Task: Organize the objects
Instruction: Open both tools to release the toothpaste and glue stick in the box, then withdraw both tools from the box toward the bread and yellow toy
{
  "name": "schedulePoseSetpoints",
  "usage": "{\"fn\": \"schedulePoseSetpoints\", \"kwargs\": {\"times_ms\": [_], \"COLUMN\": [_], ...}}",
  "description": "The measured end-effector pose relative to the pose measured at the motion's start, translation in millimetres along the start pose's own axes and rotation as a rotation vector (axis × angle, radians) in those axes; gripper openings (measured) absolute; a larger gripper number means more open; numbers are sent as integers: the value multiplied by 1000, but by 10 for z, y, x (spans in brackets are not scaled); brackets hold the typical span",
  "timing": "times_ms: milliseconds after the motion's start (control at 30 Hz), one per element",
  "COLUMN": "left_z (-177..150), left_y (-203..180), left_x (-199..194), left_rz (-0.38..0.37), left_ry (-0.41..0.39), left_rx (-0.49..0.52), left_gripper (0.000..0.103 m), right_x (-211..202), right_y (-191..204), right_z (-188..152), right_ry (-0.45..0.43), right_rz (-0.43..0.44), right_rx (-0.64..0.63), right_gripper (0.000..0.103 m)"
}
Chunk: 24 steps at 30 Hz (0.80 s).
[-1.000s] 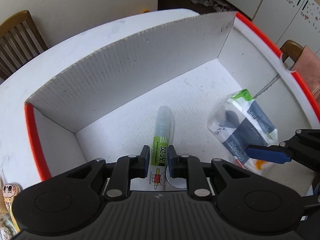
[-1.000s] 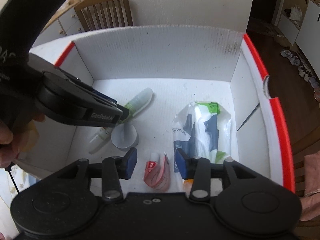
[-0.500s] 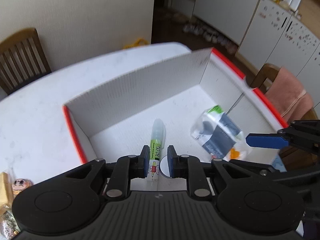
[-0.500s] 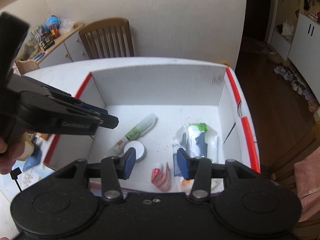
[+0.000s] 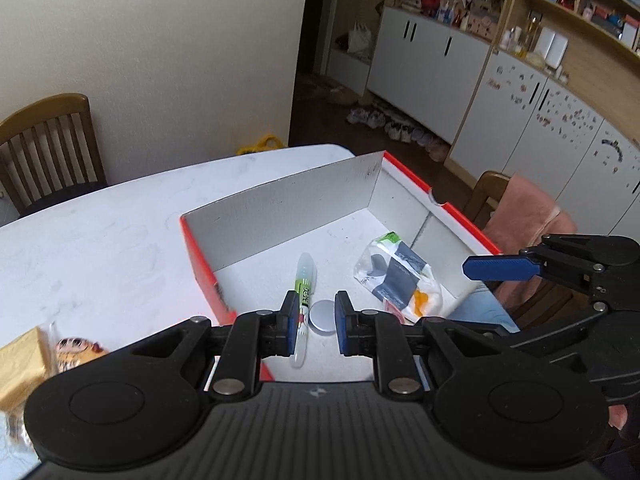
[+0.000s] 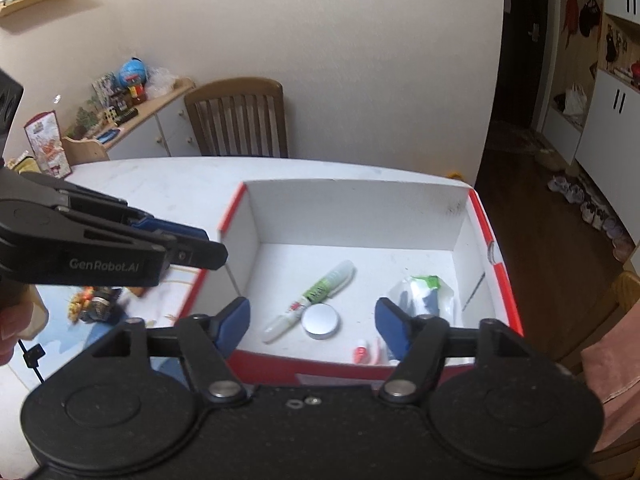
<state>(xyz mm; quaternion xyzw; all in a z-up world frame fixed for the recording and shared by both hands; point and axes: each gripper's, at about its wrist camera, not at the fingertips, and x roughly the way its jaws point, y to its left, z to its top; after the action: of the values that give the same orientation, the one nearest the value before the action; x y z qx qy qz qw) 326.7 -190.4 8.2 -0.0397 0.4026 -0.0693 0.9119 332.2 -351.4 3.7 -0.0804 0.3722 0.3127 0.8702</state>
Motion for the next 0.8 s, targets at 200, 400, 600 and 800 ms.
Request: {"fn": "schedulePoseSetpoints", "kwargs": {"times_ms": [200, 400, 600, 800], "left_z": [-244, -473, -707, -885], "left_y": [124, 321, 617, 947], "left_x": [-334, -596, -835, -1093], "left_rz": [-3, -12, -36, 0], "left_ry": [-36, -50, -44, -81], "left_rx": [1, 4, -35, -62], "left_gripper": [17, 17, 17, 66], "right_x": [-168, -268, -341, -342], "right_y": [290, 615, 951, 1307], "right_z": [-62, -144, -286, -386], "right_ry": [-39, -69, -102, -109], "right_rz": [2, -5, -27, -13], "right_rx": [10, 19, 38, 41], "right_gripper": [78, 83, 90, 94]}}
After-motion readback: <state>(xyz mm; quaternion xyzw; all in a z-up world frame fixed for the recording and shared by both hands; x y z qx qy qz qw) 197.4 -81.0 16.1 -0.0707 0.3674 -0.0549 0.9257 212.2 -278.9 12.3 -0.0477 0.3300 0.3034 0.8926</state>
